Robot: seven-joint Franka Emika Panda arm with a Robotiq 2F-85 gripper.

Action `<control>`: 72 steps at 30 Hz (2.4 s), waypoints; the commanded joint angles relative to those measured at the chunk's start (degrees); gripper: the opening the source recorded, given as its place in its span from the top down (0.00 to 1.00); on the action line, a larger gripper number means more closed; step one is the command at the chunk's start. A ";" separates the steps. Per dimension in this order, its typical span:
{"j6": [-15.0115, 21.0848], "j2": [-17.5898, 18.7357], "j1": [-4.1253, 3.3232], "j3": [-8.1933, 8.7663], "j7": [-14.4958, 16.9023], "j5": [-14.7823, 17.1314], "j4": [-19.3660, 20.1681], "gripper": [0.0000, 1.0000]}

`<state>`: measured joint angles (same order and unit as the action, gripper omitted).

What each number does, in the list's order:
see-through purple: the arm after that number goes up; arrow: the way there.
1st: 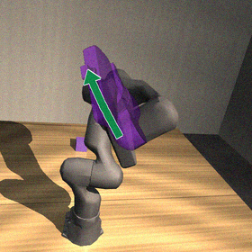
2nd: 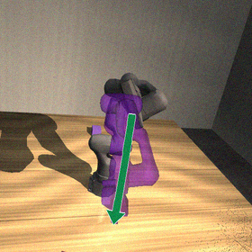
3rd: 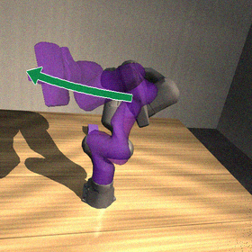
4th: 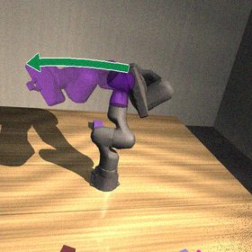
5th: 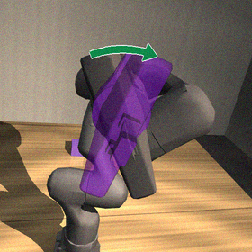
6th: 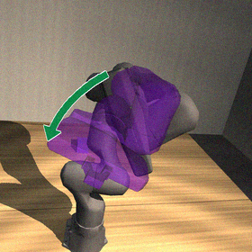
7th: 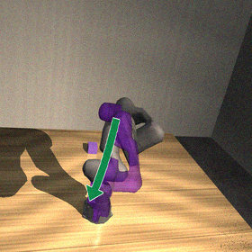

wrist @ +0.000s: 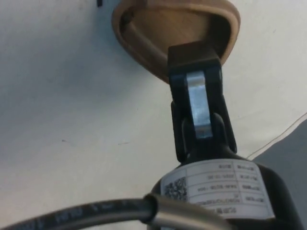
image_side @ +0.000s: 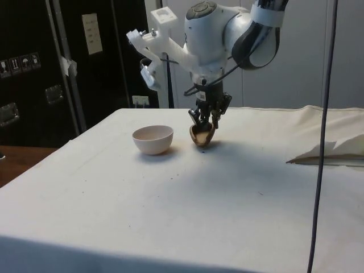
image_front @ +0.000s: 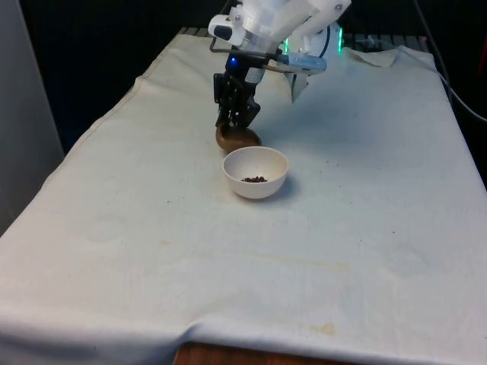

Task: Pour the coffee beans from the cup into the bowl.

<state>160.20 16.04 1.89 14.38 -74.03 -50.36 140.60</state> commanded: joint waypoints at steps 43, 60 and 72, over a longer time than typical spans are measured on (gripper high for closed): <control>-8.71 -10.83 -0.86 -2.23 6.76 7.33 1.83 0.00; -12.83 -15.47 -1.49 -4.53 7.22 11.52 3.27 0.00; -12.43 -15.81 -1.55 -5.84 7.45 15.53 3.44 0.00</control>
<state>147.19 0.11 0.46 8.59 -67.61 -36.38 143.76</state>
